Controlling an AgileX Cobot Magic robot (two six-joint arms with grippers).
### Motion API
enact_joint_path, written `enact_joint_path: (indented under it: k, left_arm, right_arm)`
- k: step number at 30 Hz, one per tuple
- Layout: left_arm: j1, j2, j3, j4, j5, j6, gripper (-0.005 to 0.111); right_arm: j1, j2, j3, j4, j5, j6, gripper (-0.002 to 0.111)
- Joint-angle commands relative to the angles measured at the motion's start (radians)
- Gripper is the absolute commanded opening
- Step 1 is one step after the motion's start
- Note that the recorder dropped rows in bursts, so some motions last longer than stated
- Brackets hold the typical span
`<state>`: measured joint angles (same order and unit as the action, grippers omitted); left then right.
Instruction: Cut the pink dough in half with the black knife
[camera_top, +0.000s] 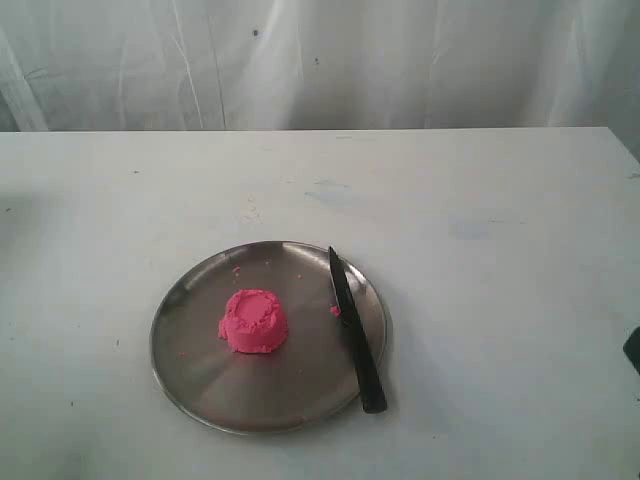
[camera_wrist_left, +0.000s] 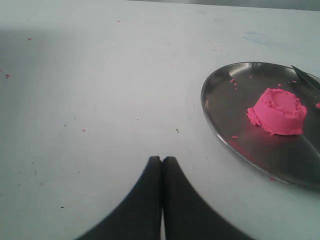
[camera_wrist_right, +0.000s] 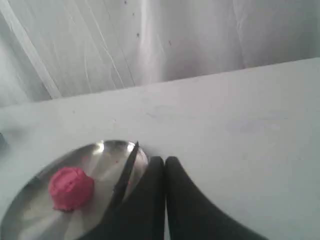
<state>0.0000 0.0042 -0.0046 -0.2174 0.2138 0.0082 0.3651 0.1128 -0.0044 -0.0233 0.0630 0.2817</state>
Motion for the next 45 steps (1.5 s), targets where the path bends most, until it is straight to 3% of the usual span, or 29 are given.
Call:
enact_joint_path:
  k: [1,11,17,27,34,45]
  left_arm:
    - [-0.002,-0.004,0.005,-0.009,-0.003,-0.008,0.0]
    - [-0.002,-0.004,0.005,-0.009,-0.003,-0.008,0.0]
    - [-0.002,-0.004,0.005,-0.009,-0.003,-0.008,0.0]
    - [-0.002,-0.004,0.005,-0.009,-0.003,-0.008,0.0]
    - [-0.002,-0.004,0.005,-0.009,-0.003,-0.008,0.0]
    - [-0.002,-0.004,0.005,-0.009,-0.003,-0.008,0.0]
  right_arm:
    - [-0.008,-0.005,0.004,0.008,-0.133,0.096,0.0]
    - [-0.006,-0.005,0.004,0.012,-0.236,0.425,0.0]
    - [0.055,0.039,-0.105,-0.023,-0.063,0.52,0.0]
    - [0.264,0.345,-0.486,-0.009,0.283,0.193,0.0]
    - [0.296,0.596,-0.675,0.081,0.429,-0.059,0.0]
    - [0.296,0.727,-0.711,0.023,0.249,-0.08,0.0]
